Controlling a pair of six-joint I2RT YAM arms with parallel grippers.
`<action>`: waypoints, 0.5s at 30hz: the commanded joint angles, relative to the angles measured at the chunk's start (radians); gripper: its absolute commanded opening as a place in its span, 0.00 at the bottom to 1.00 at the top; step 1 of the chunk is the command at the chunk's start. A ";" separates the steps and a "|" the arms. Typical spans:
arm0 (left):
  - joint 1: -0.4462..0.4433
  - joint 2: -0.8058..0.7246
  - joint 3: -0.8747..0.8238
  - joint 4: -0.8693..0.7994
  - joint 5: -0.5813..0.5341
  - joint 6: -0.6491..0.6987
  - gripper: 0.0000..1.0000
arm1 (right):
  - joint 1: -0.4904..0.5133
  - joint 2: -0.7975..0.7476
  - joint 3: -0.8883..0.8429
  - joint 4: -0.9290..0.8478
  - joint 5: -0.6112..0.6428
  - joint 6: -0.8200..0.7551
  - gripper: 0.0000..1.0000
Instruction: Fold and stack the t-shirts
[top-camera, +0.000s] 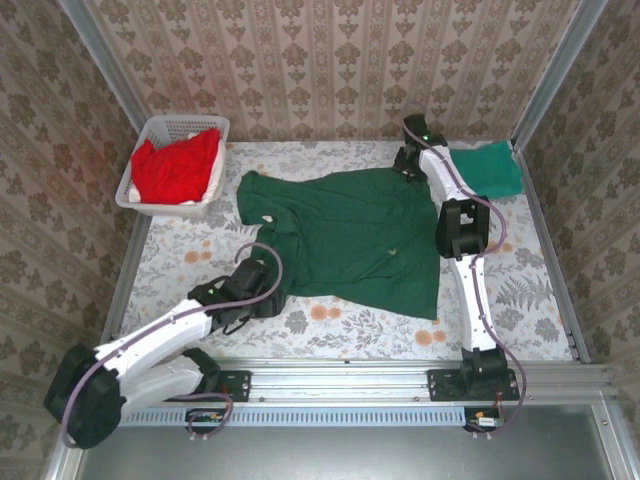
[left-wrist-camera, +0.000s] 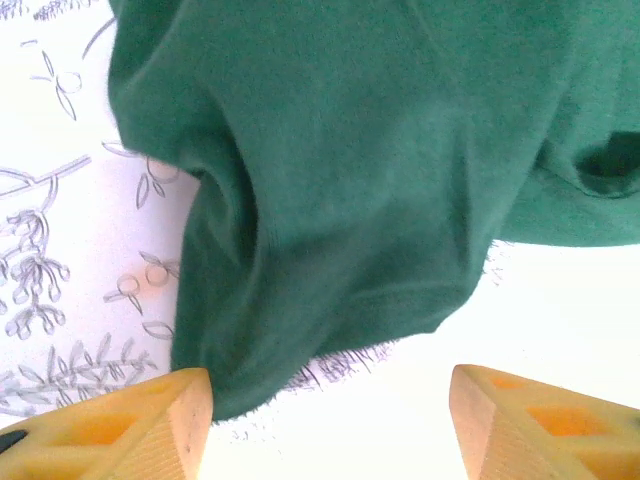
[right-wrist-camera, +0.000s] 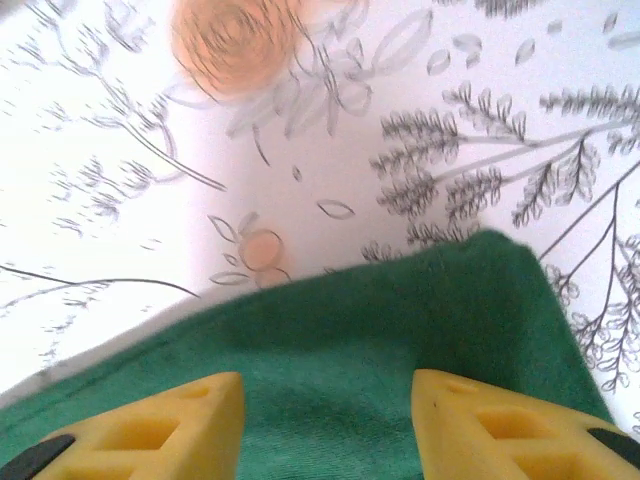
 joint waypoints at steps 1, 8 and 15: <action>-0.038 -0.071 -0.042 -0.084 -0.028 -0.086 0.63 | 0.017 -0.077 0.056 -0.075 -0.058 -0.022 0.52; -0.057 -0.194 -0.094 -0.142 -0.074 -0.117 0.53 | 0.132 -0.466 -0.484 0.129 -0.045 -0.079 0.61; -0.027 -0.070 -0.028 0.031 -0.091 -0.014 0.93 | 0.278 -0.896 -1.135 0.368 -0.006 -0.068 0.62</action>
